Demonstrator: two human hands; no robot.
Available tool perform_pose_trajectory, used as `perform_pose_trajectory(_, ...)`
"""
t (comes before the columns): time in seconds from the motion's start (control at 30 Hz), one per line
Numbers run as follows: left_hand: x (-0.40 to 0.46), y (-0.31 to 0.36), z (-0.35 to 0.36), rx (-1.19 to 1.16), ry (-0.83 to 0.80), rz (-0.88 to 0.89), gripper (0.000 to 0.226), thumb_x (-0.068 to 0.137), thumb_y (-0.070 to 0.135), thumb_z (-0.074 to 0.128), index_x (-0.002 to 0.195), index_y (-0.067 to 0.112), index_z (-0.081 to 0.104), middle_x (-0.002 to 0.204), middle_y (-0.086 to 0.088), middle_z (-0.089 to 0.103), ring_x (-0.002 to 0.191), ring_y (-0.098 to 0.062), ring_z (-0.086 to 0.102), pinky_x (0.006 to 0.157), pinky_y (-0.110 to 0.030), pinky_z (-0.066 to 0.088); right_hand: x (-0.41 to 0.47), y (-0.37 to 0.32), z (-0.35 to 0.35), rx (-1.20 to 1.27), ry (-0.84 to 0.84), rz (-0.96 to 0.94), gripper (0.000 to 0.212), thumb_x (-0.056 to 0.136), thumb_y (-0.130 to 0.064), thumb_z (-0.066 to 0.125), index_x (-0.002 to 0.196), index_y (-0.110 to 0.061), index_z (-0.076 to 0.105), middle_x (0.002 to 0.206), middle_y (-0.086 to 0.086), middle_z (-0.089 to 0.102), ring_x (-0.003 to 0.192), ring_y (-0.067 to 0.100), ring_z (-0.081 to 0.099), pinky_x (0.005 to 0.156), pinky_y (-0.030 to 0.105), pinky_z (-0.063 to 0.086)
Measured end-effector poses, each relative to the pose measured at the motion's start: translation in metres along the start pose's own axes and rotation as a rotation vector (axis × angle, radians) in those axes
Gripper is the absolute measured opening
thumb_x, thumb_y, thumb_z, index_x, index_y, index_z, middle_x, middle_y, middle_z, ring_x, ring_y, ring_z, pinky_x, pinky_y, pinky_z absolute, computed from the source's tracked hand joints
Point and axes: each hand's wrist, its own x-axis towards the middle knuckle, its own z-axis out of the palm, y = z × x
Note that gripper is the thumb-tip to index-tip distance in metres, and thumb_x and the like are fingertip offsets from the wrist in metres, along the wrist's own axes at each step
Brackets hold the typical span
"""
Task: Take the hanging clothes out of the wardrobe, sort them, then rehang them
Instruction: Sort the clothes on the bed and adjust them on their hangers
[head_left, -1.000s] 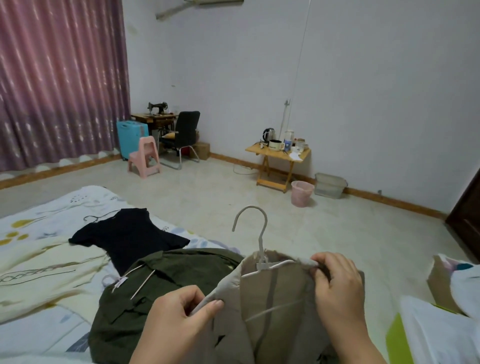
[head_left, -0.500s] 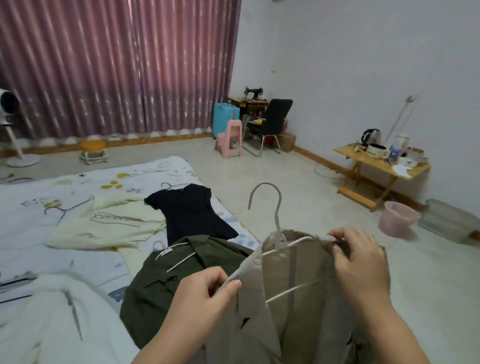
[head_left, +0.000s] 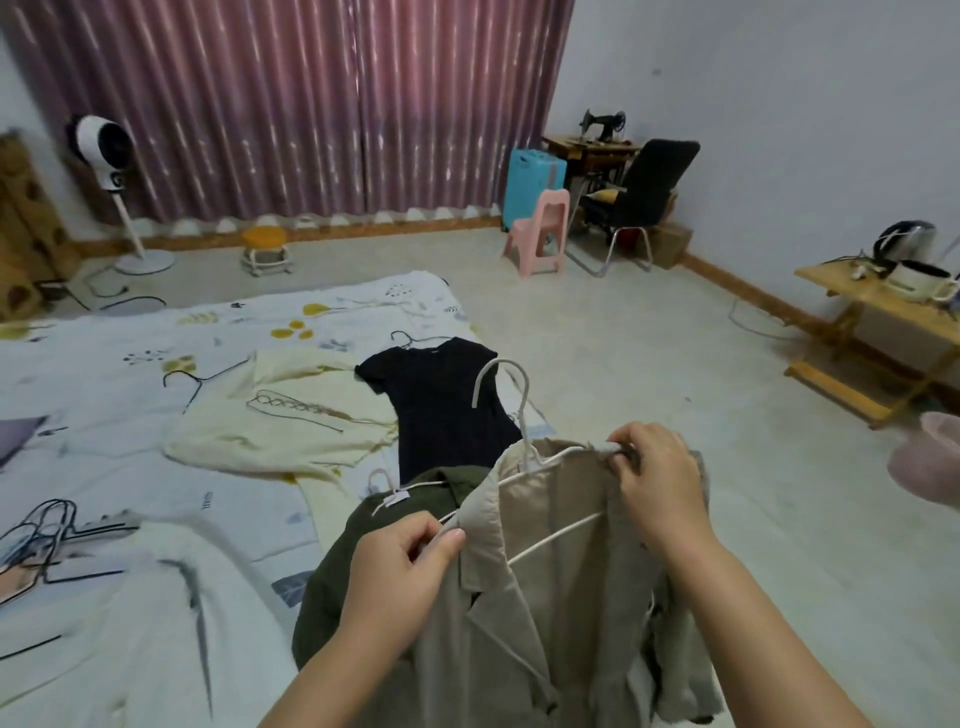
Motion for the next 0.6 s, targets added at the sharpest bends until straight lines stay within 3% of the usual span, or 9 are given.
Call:
perform_pose_trajectory(0.27,0.11,-0.113,-0.002,-0.013,0.064,-0.196,0.03,0.082,0.018,0.067,0.059,0.004,0.055,0.052,0.002,0.044,0.052,-0.008,0.037,0.054,-0.026,0.031,0.089,-0.029,0.144,0.002,-0.208,-0.052,0.024,0.09,-0.011,0.054,0.112,-0.009,0.062,0.11,0.012,0.061,0.109,0.03,0.05,0.092,0.038,0.038)
perform_pose_trajectory(0.43,0.155,-0.18,0.004,0.054,0.103,-0.266,0.034,0.083,0.017,0.067,0.053,0.012,0.051,0.045,0.009,0.045,0.048,-0.006,0.039,0.05,-0.017,0.031,0.098,-0.029,0.225,-0.041,-0.395,-0.071,0.047,0.093,-0.016,0.049,0.139,-0.011,0.038,0.137,0.011,0.044,0.128,0.028,0.039,0.107,0.036,0.031)
perform_pose_trajectory(0.6,0.191,-0.261,0.017,0.189,0.083,-0.362,0.036,0.088,0.024,0.061,0.057,0.012,0.049,0.052,0.004,0.046,0.053,-0.011,0.041,0.054,-0.027,0.033,0.078,-0.009,0.309,-0.151,-0.642,-0.109,0.06,0.094,-0.022,0.044,0.149,-0.018,0.018,0.142,0.007,0.035,0.13,0.023,0.035,0.109,0.03,0.029)
